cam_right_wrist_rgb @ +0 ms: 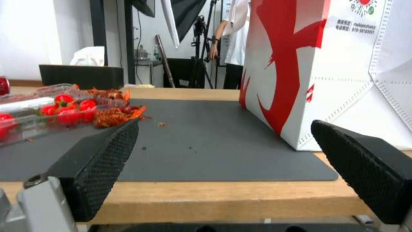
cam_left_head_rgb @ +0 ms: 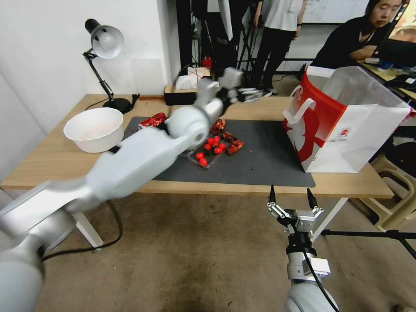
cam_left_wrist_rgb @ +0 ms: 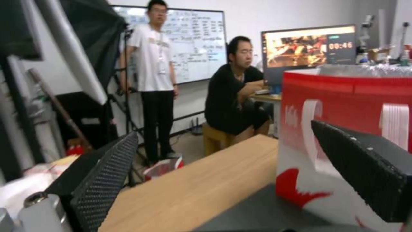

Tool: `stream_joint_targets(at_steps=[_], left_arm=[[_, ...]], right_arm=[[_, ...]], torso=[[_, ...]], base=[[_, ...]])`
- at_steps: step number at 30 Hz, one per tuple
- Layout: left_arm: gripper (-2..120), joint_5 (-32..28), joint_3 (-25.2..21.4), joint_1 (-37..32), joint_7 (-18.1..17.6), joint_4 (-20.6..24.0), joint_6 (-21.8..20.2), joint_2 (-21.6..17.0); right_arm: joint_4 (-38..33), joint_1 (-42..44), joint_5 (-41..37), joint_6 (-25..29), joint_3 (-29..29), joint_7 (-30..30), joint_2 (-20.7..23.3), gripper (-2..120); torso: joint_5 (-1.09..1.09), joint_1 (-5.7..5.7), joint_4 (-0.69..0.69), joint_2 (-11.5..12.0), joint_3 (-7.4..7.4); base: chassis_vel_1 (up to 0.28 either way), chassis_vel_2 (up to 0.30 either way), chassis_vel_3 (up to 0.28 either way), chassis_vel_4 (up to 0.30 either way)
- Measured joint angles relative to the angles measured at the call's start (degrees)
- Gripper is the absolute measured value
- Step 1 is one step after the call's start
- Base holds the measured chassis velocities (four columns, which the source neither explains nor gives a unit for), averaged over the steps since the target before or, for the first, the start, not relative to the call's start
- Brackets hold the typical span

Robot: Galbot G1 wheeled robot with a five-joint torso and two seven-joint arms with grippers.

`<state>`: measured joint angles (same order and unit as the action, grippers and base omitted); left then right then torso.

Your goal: Pick up the trash from the table and place it into the takeout bag.

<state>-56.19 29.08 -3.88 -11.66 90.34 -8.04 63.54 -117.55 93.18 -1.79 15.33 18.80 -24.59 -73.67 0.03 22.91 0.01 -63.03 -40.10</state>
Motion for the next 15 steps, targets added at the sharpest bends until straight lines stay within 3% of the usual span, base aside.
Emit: stream_joint_targets(at_steps=[2, 3, 7, 8, 11, 12, 13, 15], left_arm=[[100, 1.41, -4.86, -6.51, -0.09, 5.8, -0.3, -5.01], [100, 1.41, -4.86, -6.51, -0.09, 5.8, -0.3, -5.01], [100, 5.2, -13.77, -18.34, -0.05, 13.0, -0.56, -12.56], [100, 5.2, -13.77, -18.34, -0.05, 13.0, -0.56, -12.56], [100, 8.27, -21.64, -28.2, 0.11, 16.3, -0.45, -15.2], [100, 10.03, -26.54, -33.65, 0.37, 17.64, -0.22, -15.69], [100, 10.03, -26.54, -33.65, 0.37, 17.64, -0.22, -15.69], [100, 13.25, -32.95, -40.25, 0.84, 18.98, 0.76, -15.79]], right_arm=[[0.4, 0.09, 0.11, -0.02, -0.22, 0.04, 0.28, 100], [0.4, 0.09, 0.11, -0.02, -0.22, 0.04, 0.28, 100], [0.76, 0.11, 0.13, 0.02, -0.27, 0.04, 0.7, 100], [0.76, 0.11, 0.13, 0.02, -0.27, 0.04, 0.7, 100], [1.19, 0.08, 0.14, 0.16, -0.38, 0.04, 0.79, 100], [1.45, 0.09, 0.16, 0.31, -0.49, 0.04, 0.8, 100], [1.45, 0.09, 0.16, 0.31, -0.49, 0.04, 0.8, 100], [1.72, 0.13, 0.22, 0.49, -0.59, 0.04, 0.78, 100]], torso=[[-0.02, 0.0, -0.03, 0.0, 0.0], [-0.02, 0.0, -0.03, 0.0, 0.0], [0.0, 0.0, 0.01, 0.0, 0.0], [0.0, 0.0, 0.01, 0.0, 0.0], [0.0, 0.0, -0.01, 0.0, 0.0], [-0.04, 0.0, -0.03, 0.0, 0.01], [-0.04, 0.0, -0.03, 0.0, 0.01], [-0.02, 0.0, -0.01, 0.0, 0.0]], base=[[0.0, 0.0, 0.0, 0.0], [0.0, 0.0, 0.0, 0.0], [0.0, 0.0, 0.0, 0.0], [0.0, 0.0, 0.0, 0.0], [0.0, 0.0, 0.0, 0.0], [0.0, 0.0, 0.0, 0.0], [0.0, 0.0, 0.0, 0.0], [0.0, 0.0, 0.0, 0.0]])
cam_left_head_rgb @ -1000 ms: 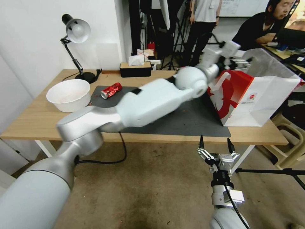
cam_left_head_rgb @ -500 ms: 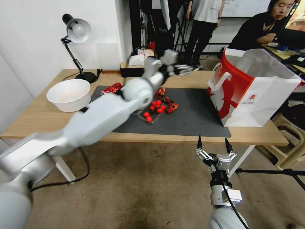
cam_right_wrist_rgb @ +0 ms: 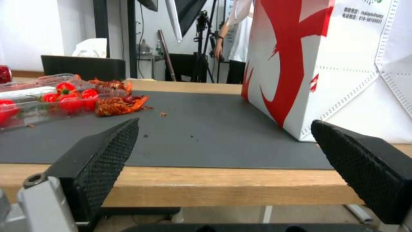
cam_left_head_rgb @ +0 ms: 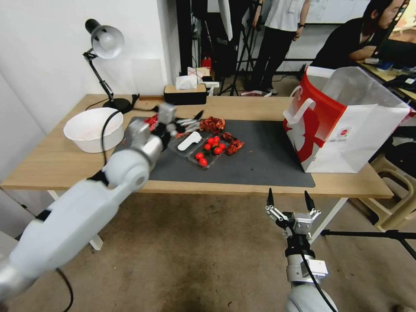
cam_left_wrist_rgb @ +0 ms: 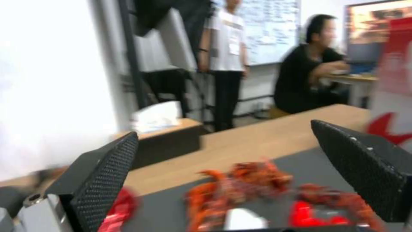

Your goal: Pick up the trash from the table and place it into the takeout bag.

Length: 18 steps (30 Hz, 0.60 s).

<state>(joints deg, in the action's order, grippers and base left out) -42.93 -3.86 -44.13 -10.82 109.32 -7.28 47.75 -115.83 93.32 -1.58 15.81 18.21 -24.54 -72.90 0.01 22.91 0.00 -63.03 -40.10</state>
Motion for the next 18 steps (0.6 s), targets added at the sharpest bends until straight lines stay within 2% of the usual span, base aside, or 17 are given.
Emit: stream_joint_targets(at_steps=[1, 2, 4, 6, 7, 9, 18], left_arm=[[100, 1.92, -2.7, -3.31, 0.09, 0.72, 0.87, -0.02], [100, 1.92, -2.7, -3.31, 0.09, 0.72, 0.87, -0.02], [100, 5.69, -6.94, -9.69, 0.16, 1.8, 2.1, 0.2], [100, 6.22, -7.45, -10.57, 0.16, 1.94, 2.28, 0.26], [100, 9.35, -10.72, -16.38, 0.3, 2.75, 3.86, 1.15], [100, 11.32, -13.6, -20.93, 0.33, 3.64, 4.92, 2.56], [100, 16.98, -20.28, -32.84, 0.35, 6.86, 7.4, 6.78]], right_arm=[[0.13, 0.02, 0.03, 0.11, -0.08, 0.01, -0.01, 100], [0.13, 0.02, 0.03, 0.11, -0.08, 0.01, -0.01, 100], [0.39, 0.1, 0.2, 0.33, -0.15, 0.01, -0.02, 100], [0.42, 0.1, 0.22, 0.36, -0.15, 0.01, -0.01, 100], [0.56, 0.12, 0.29, 0.53, -0.15, 0.02, 0.0, 100], [0.6, 0.12, 0.3, 0.63, -0.16, 0.02, 0.07, 100], [0.6, 0.0, 0.3, 0.76, -0.39, 0.02, 0.05, 100]], torso=[[-0.02, 0.0, 0.0, 0.0, 0.01], [-0.02, 0.0, 0.0, 0.0, 0.01], [0.0, 0.0, 0.0, 0.0, 0.0], [0.0, 0.0, 0.0, 0.0, 0.0], [0.0, 0.0, 0.0, 0.0, 0.0], [0.0, 0.0, 0.01, 0.0, 0.0], [-0.01, 0.0, -0.01, 0.0, 0.0]], base=[[0.0, 0.0, 0.0, 0.0], [0.0, 0.0, 0.0, 0.0], [0.0, 0.0, 0.0, 0.0], [0.0, 0.0, 0.0, 0.0], [0.0, 0.0, 0.0, 0.0], [0.0, 0.0, 0.0, 0.0], [0.0, 0.0, 0.0, 0.0]])
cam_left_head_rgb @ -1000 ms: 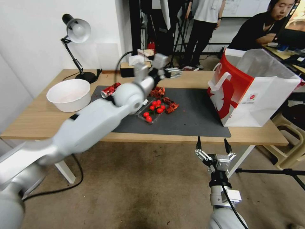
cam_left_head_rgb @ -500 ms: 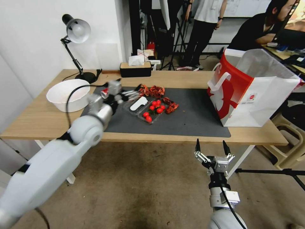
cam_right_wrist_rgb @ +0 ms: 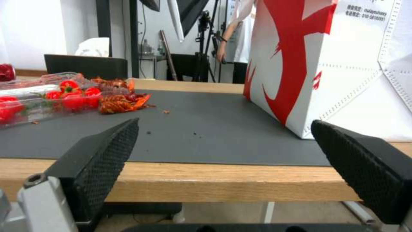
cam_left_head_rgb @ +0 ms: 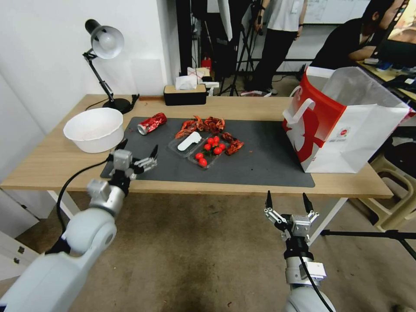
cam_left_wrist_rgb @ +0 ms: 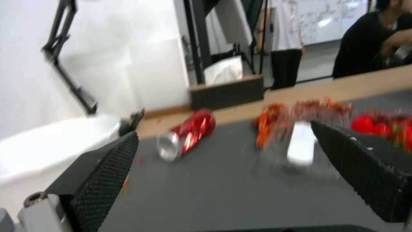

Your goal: Pick up the trash from the table and place it into the takeout bag.

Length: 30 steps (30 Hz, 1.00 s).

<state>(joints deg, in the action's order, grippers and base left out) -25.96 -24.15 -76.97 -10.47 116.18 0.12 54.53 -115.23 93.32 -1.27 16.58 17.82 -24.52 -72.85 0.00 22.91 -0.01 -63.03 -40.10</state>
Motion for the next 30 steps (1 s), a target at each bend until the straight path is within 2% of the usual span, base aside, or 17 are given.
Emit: stream_joint_targets(at_steps=[3, 12, 30], left_arm=[[100, 1.95, -2.97, -6.46, -0.09, 0.64, 1.64, 2.27], [100, 4.77, -6.36, -14.15, -0.78, 0.53, 5.29, 5.19], [100, 5.83, -5.57, -16.09, -1.38, -0.76, 7.34, 7.18]], right_arm=[[0.32, -0.33, 0.0, 0.11, -0.12, 0.0, -0.1, 100], [1.23, -1.26, -0.14, 0.16, -0.44, -0.01, -0.1, 100], [1.95, -1.89, -0.34, 0.24, -0.59, -0.05, 0.28, 100]], torso=[[0.0, 0.0, 0.01, 0.0, 0.0], [-0.01, 0.01, 0.01, 0.0, 0.0], [-0.01, 0.0, 0.0, 0.01, 0.0]], base=[[0.0, 0.0, 0.0, 0.0], [0.0, 0.0, 0.0, 0.0], [0.0, 0.0, 0.0, 0.0]])
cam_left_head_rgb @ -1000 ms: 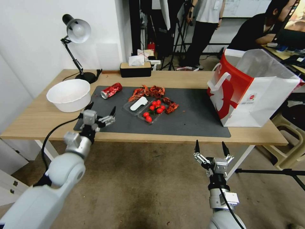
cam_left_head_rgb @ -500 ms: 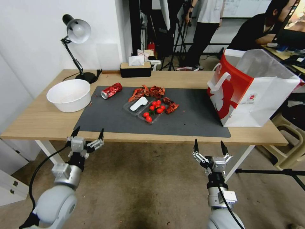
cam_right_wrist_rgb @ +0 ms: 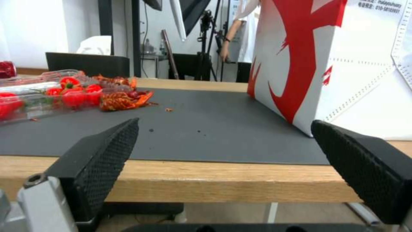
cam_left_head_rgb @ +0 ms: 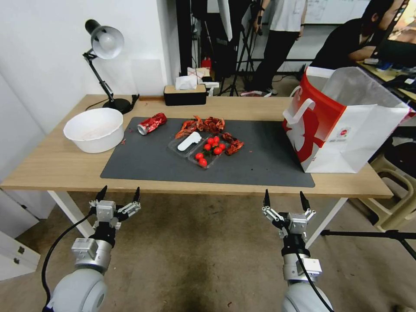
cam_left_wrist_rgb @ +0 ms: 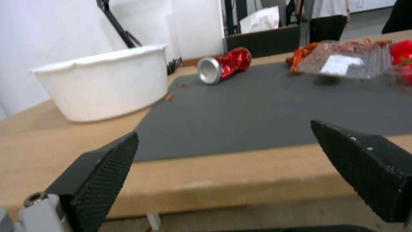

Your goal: Pick up the trash from the table and place it into the takeout bag.

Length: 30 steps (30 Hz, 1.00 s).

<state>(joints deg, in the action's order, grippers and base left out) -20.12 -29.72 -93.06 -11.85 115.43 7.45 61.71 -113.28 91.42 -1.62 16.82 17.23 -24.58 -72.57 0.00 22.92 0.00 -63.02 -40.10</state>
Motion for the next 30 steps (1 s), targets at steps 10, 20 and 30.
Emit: stream_joint_targets(at_steps=[10, 20, 30], left_arm=[[100, -0.57, 0.08, 2.86, 0.02, -0.12, -0.66, -1.79], [100, -14.57, 10.7, 27.48, 3.25, -8.08, -8.48, -12.44], [100, -25.06, 21.99, 47.92, 5.64, -23.35, -12.14, -15.11]], right_arm=[[0.05, -0.07, -0.02, 0.03, -0.33, -0.01, -0.17, 100], [0.04, -0.1, 0.03, -0.03, -0.02, -0.03, -0.58, 100], [0.76, -0.71, 0.12, -0.48, 0.33, -0.04, -1.28, 100]], torso=[[0.0, 0.0, 0.0, 0.0, 0.0], [0.0, 0.0, 0.0, 0.0, -0.01], [0.0, 0.02, 0.0, 0.01, -0.01]], base=[[0.0, 0.0, 0.0, 0.0], [0.0, 0.0, 0.0, 0.0], [0.0, 0.0, 0.0, 0.0]])
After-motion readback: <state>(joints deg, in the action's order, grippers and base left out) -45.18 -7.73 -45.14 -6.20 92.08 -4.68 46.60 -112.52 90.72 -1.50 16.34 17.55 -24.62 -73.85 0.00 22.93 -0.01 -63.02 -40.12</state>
